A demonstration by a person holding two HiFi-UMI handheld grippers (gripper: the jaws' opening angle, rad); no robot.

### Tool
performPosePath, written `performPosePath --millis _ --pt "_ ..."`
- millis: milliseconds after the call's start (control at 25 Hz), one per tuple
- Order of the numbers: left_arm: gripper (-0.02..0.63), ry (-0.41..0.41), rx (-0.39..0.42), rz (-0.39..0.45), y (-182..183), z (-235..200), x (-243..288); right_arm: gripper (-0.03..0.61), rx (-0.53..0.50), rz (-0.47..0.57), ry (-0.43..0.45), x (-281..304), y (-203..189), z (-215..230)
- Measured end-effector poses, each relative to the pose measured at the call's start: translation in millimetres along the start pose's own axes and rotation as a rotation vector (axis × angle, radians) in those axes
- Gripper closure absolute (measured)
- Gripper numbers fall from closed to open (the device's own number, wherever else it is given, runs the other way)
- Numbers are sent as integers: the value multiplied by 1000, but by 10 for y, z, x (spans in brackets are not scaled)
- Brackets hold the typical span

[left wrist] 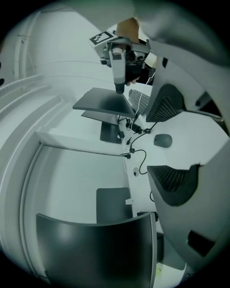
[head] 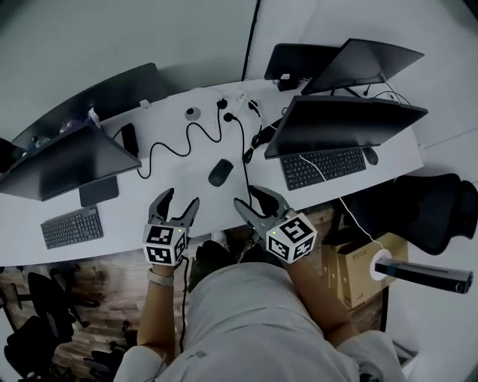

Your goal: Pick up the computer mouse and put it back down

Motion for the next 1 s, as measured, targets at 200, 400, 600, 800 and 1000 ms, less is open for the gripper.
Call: performPosePath --millis 200,400,600,800,1000 --pt "316 47 -7 88 203 -44 -375 382 -59 26 88 155 222 -278" --pt "318 101 -9 184 400 -54 -753 382 -102 48 176 243 415 -556" --pt "318 123 -35 280 524 -7 -1100 382 -142 59 242 238 510 -823" --pt "318 181 -17 345 580 5 -1397 382 -218 58 306 199 541 -1091" --pt "318 223 -28 391 571 -2 -1621 382 -279 59 356 166 513 -1262"
Point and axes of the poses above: the fingertips, and each gripper's own axes: x forward along the fingers, z to its right, y out of its top, the point moved 3 cm from there along -x, backward along the fingers, and after that the axes turned 7 degrees about x, right-handed, at the moved point
